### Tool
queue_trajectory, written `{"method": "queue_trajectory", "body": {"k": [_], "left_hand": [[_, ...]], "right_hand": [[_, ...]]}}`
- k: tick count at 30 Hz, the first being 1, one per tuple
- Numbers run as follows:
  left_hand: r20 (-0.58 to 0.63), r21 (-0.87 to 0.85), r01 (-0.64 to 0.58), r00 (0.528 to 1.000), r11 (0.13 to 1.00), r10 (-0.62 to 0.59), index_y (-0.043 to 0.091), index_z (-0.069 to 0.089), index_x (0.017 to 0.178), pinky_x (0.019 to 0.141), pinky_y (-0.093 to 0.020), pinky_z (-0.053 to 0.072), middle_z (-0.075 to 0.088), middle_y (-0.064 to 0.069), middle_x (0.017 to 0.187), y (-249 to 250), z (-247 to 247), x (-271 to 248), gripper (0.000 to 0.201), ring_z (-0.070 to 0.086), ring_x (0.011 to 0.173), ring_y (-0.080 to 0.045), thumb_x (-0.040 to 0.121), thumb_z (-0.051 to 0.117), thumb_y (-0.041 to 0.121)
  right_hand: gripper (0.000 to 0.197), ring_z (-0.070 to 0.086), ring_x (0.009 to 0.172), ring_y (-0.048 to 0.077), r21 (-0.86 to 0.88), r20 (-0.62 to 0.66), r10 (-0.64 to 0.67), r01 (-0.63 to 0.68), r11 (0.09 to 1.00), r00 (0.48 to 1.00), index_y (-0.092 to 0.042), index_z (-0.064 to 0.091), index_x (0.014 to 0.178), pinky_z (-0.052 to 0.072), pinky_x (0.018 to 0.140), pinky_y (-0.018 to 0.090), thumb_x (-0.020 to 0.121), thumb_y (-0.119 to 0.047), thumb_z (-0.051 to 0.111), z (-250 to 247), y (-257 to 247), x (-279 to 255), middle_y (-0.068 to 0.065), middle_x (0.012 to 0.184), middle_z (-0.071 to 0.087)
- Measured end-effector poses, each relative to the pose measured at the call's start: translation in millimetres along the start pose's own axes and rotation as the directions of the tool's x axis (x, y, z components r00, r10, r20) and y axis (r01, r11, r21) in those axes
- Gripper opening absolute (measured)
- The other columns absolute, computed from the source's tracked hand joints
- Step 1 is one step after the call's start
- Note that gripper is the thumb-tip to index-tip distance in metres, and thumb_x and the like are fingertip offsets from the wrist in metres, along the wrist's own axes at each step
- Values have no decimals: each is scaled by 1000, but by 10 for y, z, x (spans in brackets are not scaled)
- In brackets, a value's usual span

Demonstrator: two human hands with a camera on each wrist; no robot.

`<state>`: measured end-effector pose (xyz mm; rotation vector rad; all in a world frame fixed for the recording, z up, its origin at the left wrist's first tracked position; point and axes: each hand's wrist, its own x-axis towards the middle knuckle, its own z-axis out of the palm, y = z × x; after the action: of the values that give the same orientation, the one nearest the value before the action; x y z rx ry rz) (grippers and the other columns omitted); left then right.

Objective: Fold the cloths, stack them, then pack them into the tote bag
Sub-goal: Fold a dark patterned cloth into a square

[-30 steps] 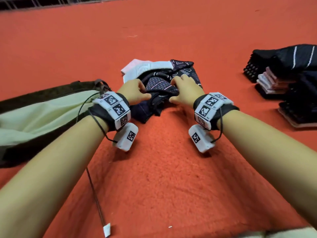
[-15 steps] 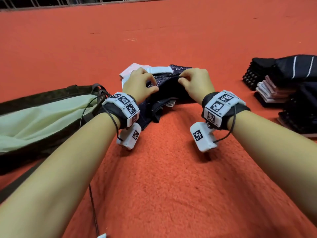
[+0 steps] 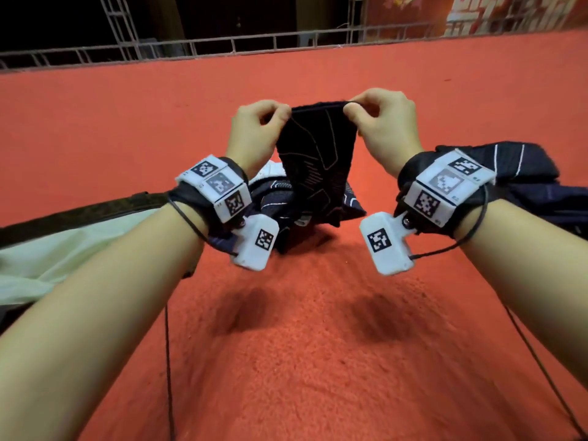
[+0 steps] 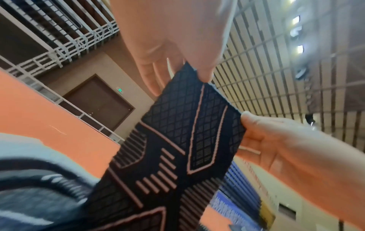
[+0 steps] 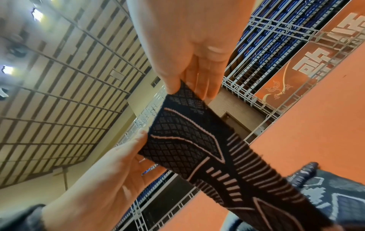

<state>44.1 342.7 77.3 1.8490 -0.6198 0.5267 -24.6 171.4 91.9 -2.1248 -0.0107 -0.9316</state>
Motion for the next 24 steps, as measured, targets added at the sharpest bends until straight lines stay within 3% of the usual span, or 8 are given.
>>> {"method": "queue_trajectory", "body": {"k": [3, 7, 11, 14, 18, 20, 21, 24], "left_hand": [[-9, -78, -22, 1000, 997, 22, 14, 61, 78, 57, -11, 35, 52, 25, 46, 250, -2, 51, 16, 44, 50, 12, 93, 53, 14], [91, -54, -72, 993, 996, 77, 15, 60, 72, 55, -14, 34, 48, 18, 51, 579, 99, 16, 22, 42, 49, 10, 93, 54, 16], [146, -90, -15, 989, 996, 28, 24, 57, 61, 52, -15, 34, 50, 19, 43, 771, 242, -87, 33, 41, 46, 8, 94, 54, 20], [135, -140, 31, 991, 990, -12, 20, 57, 60, 50, -14, 35, 52, 16, 47, 869, 312, -200, 36, 42, 46, 6, 96, 51, 21], [150, -256, 111, 986, 960, -74, 5, 63, 87, 67, -30, 43, 58, -8, 79, 887, 363, -308, 41, 53, 71, -13, 97, 43, 40], [222, -315, 213, 964, 925, -147, 9, 61, 107, 76, -33, 49, 64, -6, 96, 885, 380, -386, 46, 60, 85, -14, 99, 34, 46], [271, -336, 266, 946, 904, -178, 13, 60, 113, 74, -28, 50, 66, -2, 99, 874, 390, -433, 49, 62, 87, -12, 100, 28, 48], [399, -374, 384, 889, 844, -227, 23, 62, 106, 62, -18, 48, 69, 11, 81, 802, 445, -593, 52, 64, 70, 0, 99, 18, 50]], "right_hand": [[19, 53, 71, 4, 8, -31, 12, -12, 1000, 999, -9, 71, 91, 39, 71, 15, 85, -15, 54, -174, -135, 8, -6, 79, 61], [24, 55, 83, 4, -61, 13, -11, 12, 998, 1000, -16, 70, 101, 38, 68, 3, 81, -18, 57, -377, -243, -47, -6, 90, 64], [26, 63, 89, 18, -270, 116, -68, 97, 958, 991, -18, 72, 92, 50, 78, 30, 77, -37, 62, -562, -351, -159, 3, 90, 71], [25, 63, 89, 24, -312, 110, -66, 98, 945, 992, -15, 73, 90, 51, 77, 36, 79, -35, 64, -691, -417, -228, 8, 88, 71], [20, 65, 87, 21, -270, 89, -71, 93, 958, 993, -19, 74, 88, 53, 78, 38, 79, -34, 64, -789, -483, -309, 4, 84, 70], [18, 64, 85, 21, -247, 53, -74, 85, 965, 996, -20, 73, 86, 53, 77, 37, 81, -33, 63, -831, -506, -331, 1, 79, 67], [17, 64, 85, 20, -223, 29, -71, 76, 972, 997, -19, 73, 84, 52, 77, 37, 81, -33, 63, -854, -513, -331, 0, 77, 66], [15, 63, 81, 15, -134, -45, -62, 56, 989, 997, -19, 72, 80, 52, 76, 35, 80, -30, 63, -912, -505, -323, -4, 76, 64]]}}
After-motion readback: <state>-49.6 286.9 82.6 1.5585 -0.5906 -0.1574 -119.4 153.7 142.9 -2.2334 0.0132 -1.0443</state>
